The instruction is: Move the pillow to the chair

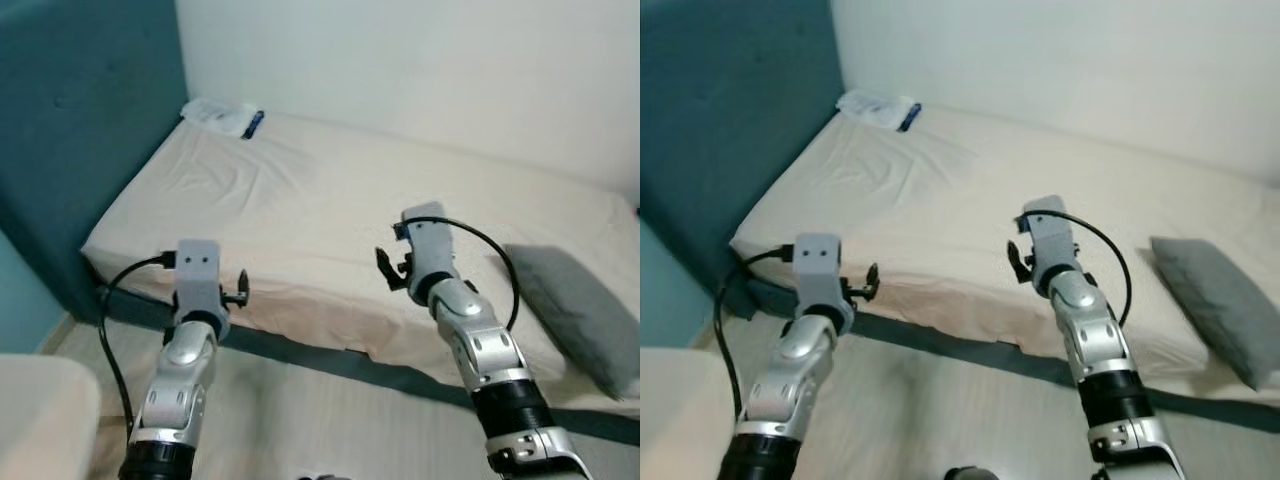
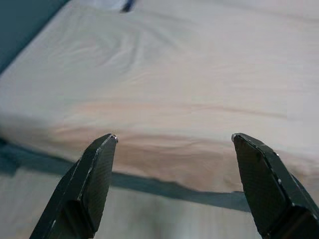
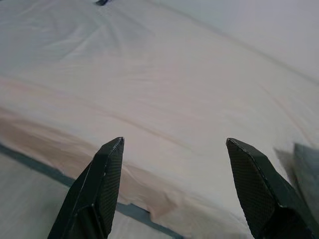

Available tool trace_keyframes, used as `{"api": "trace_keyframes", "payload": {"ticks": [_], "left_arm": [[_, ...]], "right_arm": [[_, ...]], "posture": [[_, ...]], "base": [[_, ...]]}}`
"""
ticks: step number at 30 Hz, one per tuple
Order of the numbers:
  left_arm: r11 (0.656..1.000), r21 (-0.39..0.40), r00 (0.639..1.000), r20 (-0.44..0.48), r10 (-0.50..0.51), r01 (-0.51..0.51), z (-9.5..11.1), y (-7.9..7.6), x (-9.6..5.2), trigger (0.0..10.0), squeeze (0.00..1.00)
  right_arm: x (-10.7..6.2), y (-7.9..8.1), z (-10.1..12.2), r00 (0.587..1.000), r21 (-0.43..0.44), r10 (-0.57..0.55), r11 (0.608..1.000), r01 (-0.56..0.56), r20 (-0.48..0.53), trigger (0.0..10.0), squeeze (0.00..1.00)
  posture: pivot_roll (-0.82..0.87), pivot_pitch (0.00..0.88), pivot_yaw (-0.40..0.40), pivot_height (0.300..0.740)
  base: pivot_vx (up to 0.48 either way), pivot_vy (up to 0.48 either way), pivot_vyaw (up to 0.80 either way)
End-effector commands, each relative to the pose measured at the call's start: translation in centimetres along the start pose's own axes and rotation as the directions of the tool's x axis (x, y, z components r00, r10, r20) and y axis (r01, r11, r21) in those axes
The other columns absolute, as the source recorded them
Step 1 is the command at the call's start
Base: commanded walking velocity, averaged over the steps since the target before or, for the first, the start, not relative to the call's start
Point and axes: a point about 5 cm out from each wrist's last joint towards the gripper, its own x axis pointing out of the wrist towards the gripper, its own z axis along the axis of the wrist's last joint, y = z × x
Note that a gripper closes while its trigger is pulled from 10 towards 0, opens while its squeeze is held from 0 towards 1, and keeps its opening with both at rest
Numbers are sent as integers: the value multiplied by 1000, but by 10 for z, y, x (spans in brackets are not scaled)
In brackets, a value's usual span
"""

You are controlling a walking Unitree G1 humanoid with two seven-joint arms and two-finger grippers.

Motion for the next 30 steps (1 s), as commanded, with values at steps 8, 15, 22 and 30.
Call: {"api": "trace_keyframes", "payload": {"ticks": [8,15,22,30], "left_arm": [[992,5,989,76,-125,125,4,-9,-3,10000,0],[990,33,988,55,-141,140,-2,-1,-7,10000,0],[990,34,988,60,-142,140,-2,4,-7,10000,0],[988,15,985,70,-157,156,1,2,-8,10000,0]], "right_arm": [[-14,-5,-3,987,67,-56,997,46,149,10000,0],[-20,-6,-2,983,78,-60,996,47,174,10000,0],[-19,-4,-3,982,76,-52,996,39,183,10000,0],[-19,-2,-3,980,75,-45,997,31,194,10000,0]], "posture": [[-56,114,-79,731],[-59,116,-69,731],[-53,118,-69,731],[-49,120,-66,731]], "base": [[0,0,-800],[0,0,-800],[0,0,-800],[0,0,-800]]}}
